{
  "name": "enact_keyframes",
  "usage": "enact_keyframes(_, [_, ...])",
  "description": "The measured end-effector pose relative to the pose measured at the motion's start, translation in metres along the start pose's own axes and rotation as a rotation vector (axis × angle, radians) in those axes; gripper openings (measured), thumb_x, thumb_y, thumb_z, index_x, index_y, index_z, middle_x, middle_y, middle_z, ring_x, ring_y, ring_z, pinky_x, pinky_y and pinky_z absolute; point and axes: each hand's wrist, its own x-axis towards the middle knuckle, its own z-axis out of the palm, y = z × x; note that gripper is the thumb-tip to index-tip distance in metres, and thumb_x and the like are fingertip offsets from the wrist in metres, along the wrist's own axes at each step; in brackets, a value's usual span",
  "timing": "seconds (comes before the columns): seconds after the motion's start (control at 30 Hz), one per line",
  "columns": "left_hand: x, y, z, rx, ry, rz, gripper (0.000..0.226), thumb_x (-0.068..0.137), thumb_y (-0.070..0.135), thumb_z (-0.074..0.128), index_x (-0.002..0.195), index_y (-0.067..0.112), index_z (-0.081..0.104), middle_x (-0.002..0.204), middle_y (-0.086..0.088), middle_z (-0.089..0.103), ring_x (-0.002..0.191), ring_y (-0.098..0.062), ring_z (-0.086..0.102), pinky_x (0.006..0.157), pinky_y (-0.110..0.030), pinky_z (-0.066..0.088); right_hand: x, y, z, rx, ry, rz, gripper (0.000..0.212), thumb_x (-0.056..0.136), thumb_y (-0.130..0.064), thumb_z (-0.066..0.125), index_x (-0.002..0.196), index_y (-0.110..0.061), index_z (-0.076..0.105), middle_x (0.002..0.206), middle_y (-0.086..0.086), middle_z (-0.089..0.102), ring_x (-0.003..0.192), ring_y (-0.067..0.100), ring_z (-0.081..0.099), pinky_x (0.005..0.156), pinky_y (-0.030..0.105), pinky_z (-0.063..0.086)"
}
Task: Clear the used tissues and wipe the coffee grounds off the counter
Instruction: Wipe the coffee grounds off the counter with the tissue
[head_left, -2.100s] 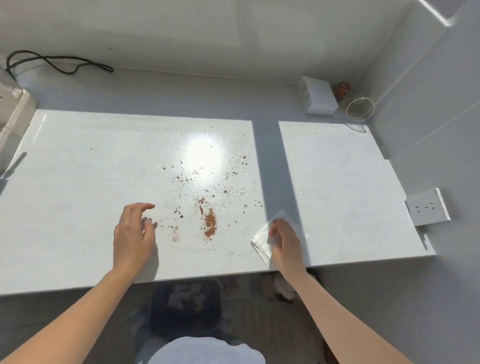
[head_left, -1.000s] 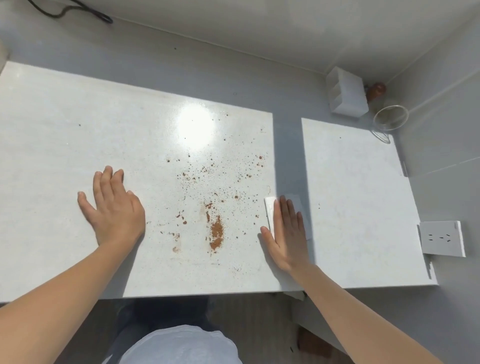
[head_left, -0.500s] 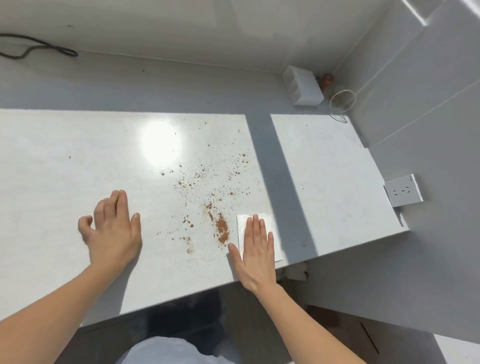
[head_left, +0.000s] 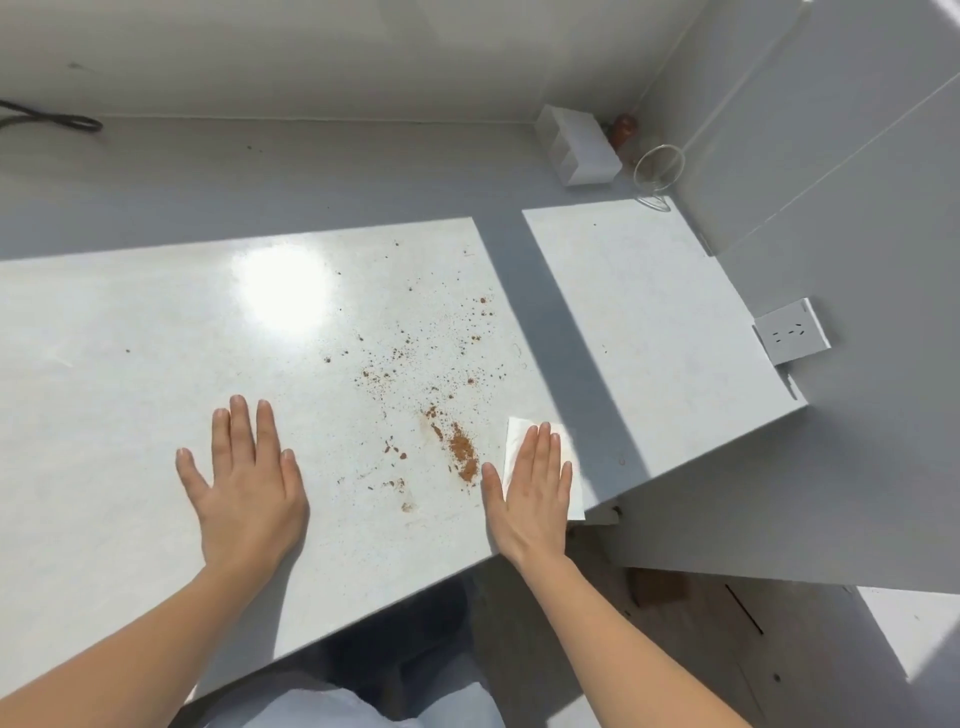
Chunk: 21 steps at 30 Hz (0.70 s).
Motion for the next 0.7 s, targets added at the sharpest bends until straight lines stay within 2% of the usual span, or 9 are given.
enact_keyframes(0.07, [-0.002, 0.001, -0.001, -0.017, 0.000, 0.004, 0.057, 0.098, 0.023, 0.030, 0.151, 0.015, 0.012, 0.161, -0.006, 0.005, 0.148, -0.020, 0.002, 0.114, -0.054, -0.001, -0.018, -0.021, 0.008, 0.036, -0.028, 0.000, 0.085, 0.081, -0.069, -0.017, 0.145, -0.015, -0.028, 0.151, -0.001, -0.036, 0.140, 0.013, -0.033, 0.114, 0.036, -0.022])
enact_keyframes(0.13, [-0.005, 0.001, -0.001, -0.053, 0.018, -0.007, 0.056, 0.097, 0.022, 0.034, 0.150, 0.015, 0.019, 0.159, -0.007, 0.015, 0.146, -0.022, 0.009, 0.114, -0.054, 0.001, -0.028, -0.035, 0.012, 0.114, -0.057, 0.032, 0.082, 0.078, -0.068, -0.019, 0.142, -0.019, -0.030, 0.152, -0.003, -0.035, 0.138, 0.008, -0.035, 0.113, 0.034, -0.022])
enact_keyframes(0.2, [0.001, 0.000, -0.004, -0.123, 0.068, -0.041, 0.051, 0.094, 0.019, 0.041, 0.144, 0.015, 0.030, 0.151, -0.008, 0.029, 0.139, -0.025, 0.022, 0.111, -0.054, 0.009, -0.025, -0.036, 0.009, 0.247, -0.078, 0.077, 0.071, 0.086, -0.063, -0.011, 0.144, -0.024, -0.024, 0.156, -0.008, -0.027, 0.137, 0.002, -0.030, 0.114, 0.031, -0.020])
enact_keyframes(0.27, [0.021, 0.000, -0.010, -0.202, 0.113, -0.073, 0.048, 0.092, 0.017, 0.043, 0.139, 0.014, 0.034, 0.146, -0.009, 0.032, 0.132, -0.028, 0.028, 0.107, -0.054, 0.016, -0.018, -0.021, 0.000, 0.344, -0.029, 0.118, 0.059, 0.098, -0.051, 0.003, 0.151, -0.026, -0.008, 0.160, -0.011, -0.014, 0.142, -0.001, -0.019, 0.117, 0.028, -0.013])
enact_keyframes(0.33, [0.042, 0.004, -0.015, -0.220, 0.112, -0.062, 0.049, 0.093, 0.018, 0.040, 0.141, 0.014, 0.031, 0.152, -0.008, 0.025, 0.137, -0.026, 0.023, 0.109, -0.054, 0.013, -0.009, 0.000, -0.007, 0.305, 0.056, 0.152, 0.054, 0.102, -0.041, 0.010, 0.153, -0.024, 0.002, 0.161, -0.009, -0.004, 0.146, 0.004, -0.009, 0.119, 0.029, -0.007])
enact_keyframes(0.47, [0.059, 0.016, -0.007, -0.107, 0.063, -0.076, 0.054, 0.097, 0.024, 0.028, 0.149, 0.013, 0.018, 0.160, -0.002, 0.011, 0.147, -0.020, 0.005, 0.113, -0.058, 0.000, 0.015, 0.029, -0.011, 0.161, 0.183, 0.176, 0.052, 0.104, -0.029, 0.023, 0.153, -0.017, 0.014, 0.162, 0.002, 0.011, 0.149, 0.017, 0.006, 0.119, 0.036, 0.004])
enact_keyframes(0.6, [0.061, 0.017, 0.000, -0.052, 0.052, -0.077, 0.055, 0.097, 0.023, 0.028, 0.149, 0.012, 0.016, 0.160, -0.001, 0.014, 0.147, -0.023, 0.007, 0.111, -0.061, 0.002, 0.068, 0.050, -0.020, 0.029, 0.109, 0.226, 0.057, 0.103, -0.036, 0.015, 0.153, -0.016, -0.004, 0.162, 0.002, -0.004, 0.149, 0.016, -0.005, 0.119, 0.036, -0.004])
enact_keyframes(0.7, [0.063, 0.018, 0.002, -0.028, 0.058, -0.085, 0.056, 0.097, 0.022, 0.031, 0.150, 0.012, 0.015, 0.160, -0.001, 0.013, 0.147, -0.023, 0.007, 0.111, -0.061, 0.003, 0.115, 0.050, -0.033, -0.034, 0.067, 0.150, 0.057, 0.103, -0.033, 0.018, 0.153, -0.016, -0.005, 0.162, 0.001, -0.007, 0.149, 0.015, -0.006, 0.120, 0.038, -0.002])
